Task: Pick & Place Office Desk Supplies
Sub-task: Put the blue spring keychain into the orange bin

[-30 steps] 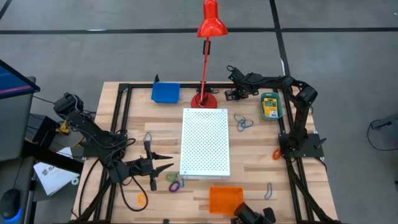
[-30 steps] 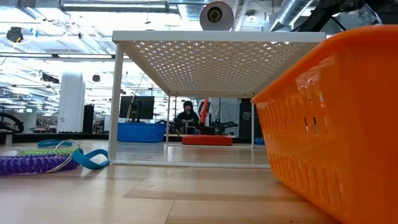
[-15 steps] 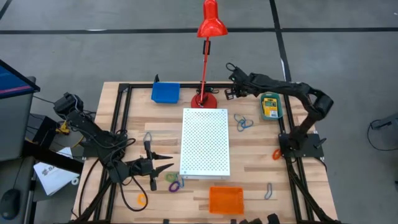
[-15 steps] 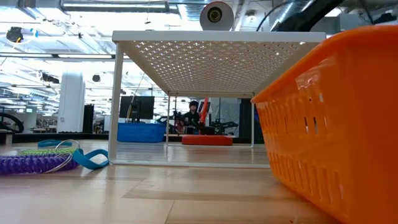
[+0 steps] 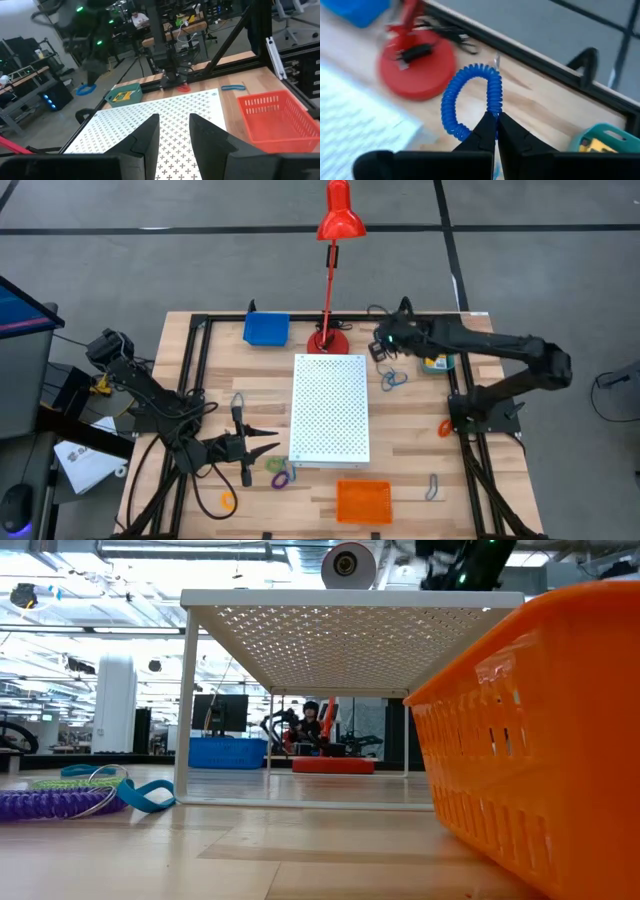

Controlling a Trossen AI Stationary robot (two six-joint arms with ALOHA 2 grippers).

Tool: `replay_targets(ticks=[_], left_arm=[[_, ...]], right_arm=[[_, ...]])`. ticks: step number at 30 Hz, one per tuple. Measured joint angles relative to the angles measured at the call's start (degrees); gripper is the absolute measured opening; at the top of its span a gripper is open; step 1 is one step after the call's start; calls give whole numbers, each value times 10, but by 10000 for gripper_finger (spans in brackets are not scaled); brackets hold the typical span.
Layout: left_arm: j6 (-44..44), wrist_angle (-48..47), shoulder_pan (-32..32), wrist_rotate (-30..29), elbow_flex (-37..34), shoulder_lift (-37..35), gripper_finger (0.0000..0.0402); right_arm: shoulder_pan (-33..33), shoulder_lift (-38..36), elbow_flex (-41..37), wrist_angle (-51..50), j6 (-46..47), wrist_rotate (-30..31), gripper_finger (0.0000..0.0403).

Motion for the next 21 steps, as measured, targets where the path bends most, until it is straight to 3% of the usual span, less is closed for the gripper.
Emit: replay_targets(ticks=[11, 21], left_arm=[[5, 37, 0, 67, 0, 0, 102], [6, 38, 0, 69, 0, 0, 102]], right_arm=[[288, -9, 0, 7, 97, 95, 0], [536, 33, 0, -22, 330, 111, 0]])
